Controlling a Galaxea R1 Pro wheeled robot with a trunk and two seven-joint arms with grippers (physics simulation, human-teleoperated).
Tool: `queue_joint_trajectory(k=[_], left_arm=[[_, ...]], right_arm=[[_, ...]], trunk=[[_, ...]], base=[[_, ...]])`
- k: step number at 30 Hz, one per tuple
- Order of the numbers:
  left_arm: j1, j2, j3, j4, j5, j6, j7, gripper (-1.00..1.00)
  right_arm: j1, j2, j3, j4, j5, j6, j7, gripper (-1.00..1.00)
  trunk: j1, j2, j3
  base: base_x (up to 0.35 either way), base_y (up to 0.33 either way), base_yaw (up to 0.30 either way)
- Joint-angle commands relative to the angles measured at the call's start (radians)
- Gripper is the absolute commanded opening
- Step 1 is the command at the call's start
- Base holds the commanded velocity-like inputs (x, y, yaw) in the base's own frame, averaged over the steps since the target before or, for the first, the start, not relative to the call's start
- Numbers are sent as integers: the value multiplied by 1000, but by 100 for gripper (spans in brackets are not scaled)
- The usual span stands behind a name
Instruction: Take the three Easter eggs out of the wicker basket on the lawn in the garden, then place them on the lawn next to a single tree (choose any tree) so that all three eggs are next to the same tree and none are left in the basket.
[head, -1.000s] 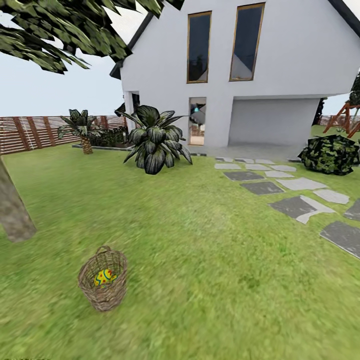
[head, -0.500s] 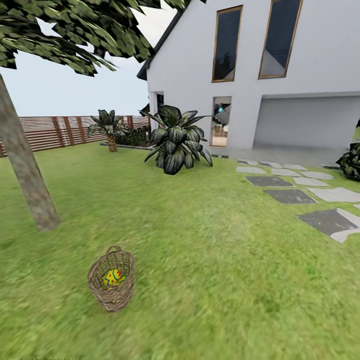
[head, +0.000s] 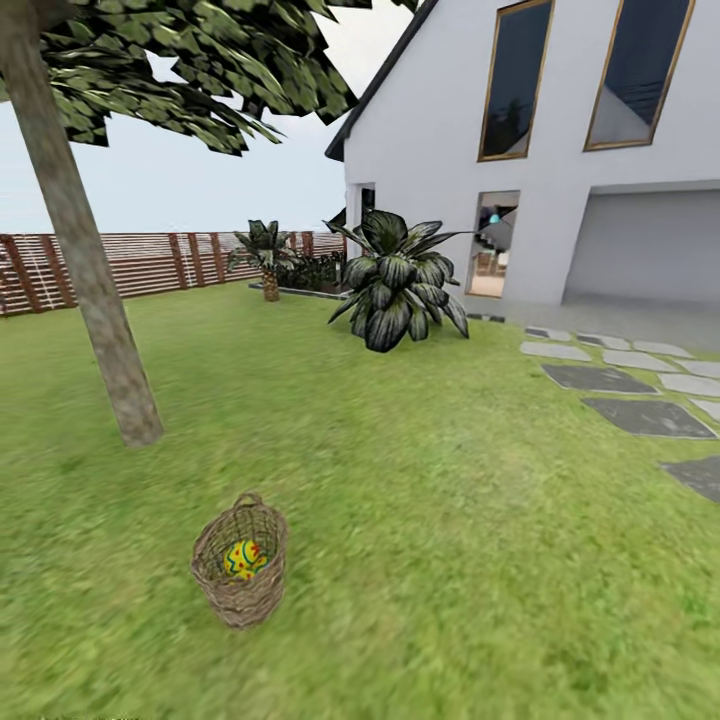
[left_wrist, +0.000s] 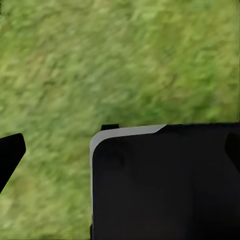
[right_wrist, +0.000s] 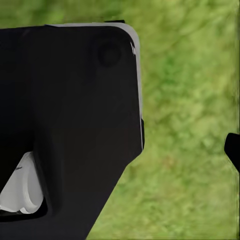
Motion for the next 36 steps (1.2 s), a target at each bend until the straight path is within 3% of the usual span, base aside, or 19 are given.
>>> queue_joint_trajectory(k=[1,36], left_arm=[[-1,0,-2,1,-1,-4,0,100],[-1,1,-2,1,0,-4,0,100]], right_arm=[[0,0,-8,1,1,-4,0,100],[0,1,-8,0,-1,-4,-1,100]], trunk=[[1,-1,-1],[1,-1,-1]], base=[[257,-225,290],[247,-222,290]])
